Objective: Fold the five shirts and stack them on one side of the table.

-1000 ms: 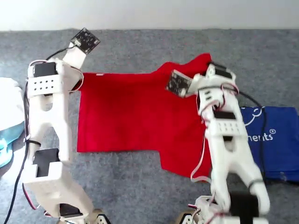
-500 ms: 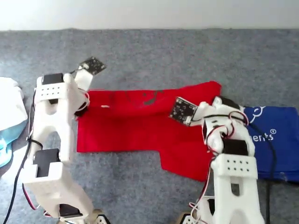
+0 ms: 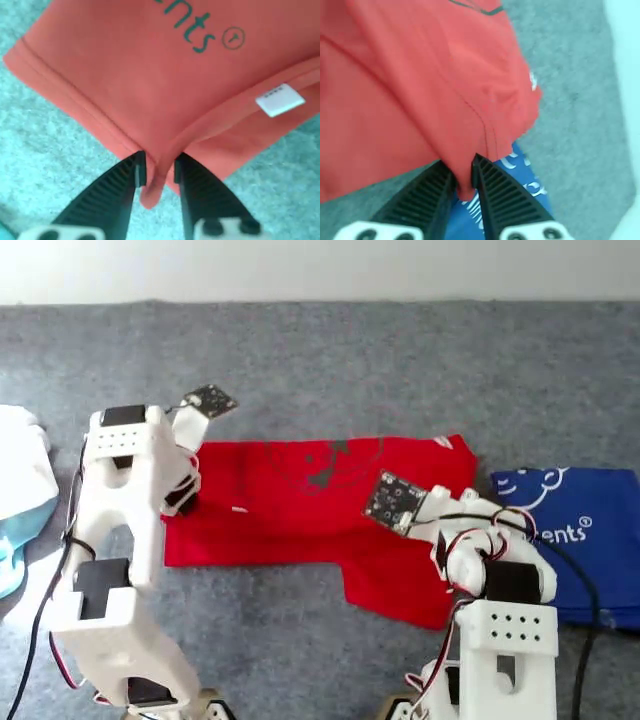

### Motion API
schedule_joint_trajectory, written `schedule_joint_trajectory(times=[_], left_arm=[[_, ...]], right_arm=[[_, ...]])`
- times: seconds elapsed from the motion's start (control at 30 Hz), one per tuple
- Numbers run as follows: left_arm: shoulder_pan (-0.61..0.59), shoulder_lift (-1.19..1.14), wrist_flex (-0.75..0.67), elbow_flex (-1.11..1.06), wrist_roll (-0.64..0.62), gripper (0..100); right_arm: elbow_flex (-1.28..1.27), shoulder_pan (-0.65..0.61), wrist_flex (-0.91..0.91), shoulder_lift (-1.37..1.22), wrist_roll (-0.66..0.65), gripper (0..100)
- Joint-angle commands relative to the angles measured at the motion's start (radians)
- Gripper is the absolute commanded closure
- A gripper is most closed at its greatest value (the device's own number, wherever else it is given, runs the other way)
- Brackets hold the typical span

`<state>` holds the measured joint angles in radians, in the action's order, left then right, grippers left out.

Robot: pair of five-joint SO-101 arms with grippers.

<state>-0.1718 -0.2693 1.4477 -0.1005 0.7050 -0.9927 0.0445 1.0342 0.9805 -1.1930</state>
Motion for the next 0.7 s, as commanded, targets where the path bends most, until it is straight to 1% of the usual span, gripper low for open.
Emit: schedule_joint_trajectory(times=[0.0,0.1,0.17,0.23,0.37,0.6,0.63,0.67], left_arm=[[0.002,0.023,0.086,0.028,0.005,89],[0.0,0.025,0.183,0.056,0.006,89],[-0.006,0.026,0.236,0.082,0.006,89],[-0.023,0.052,0.261,0.105,0.006,89],[-0.049,0.149,0.261,0.119,0.005,89],[-0.046,0.308,0.264,0.113,0.003,88],[-0.046,0.319,0.261,0.113,-0.002,88],[-0.046,0.322,0.244,0.111,-0.032,88]], right_arm=[[0.049,0.044,0.113,0.036,0.014,92.8],[0.1,0.077,0.219,0.102,0.028,84.2],[0.121,0.091,0.266,0.159,0.058,82.0],[0.124,0.097,0.297,0.22,0.061,81.7],[0.121,0.094,0.32,0.302,0.063,81.8],[0.106,0.096,0.314,0.308,0.069,82.4],[0.106,0.096,0.312,0.308,0.089,83.7],[0.106,0.096,0.311,0.308,0.115,85.6]])
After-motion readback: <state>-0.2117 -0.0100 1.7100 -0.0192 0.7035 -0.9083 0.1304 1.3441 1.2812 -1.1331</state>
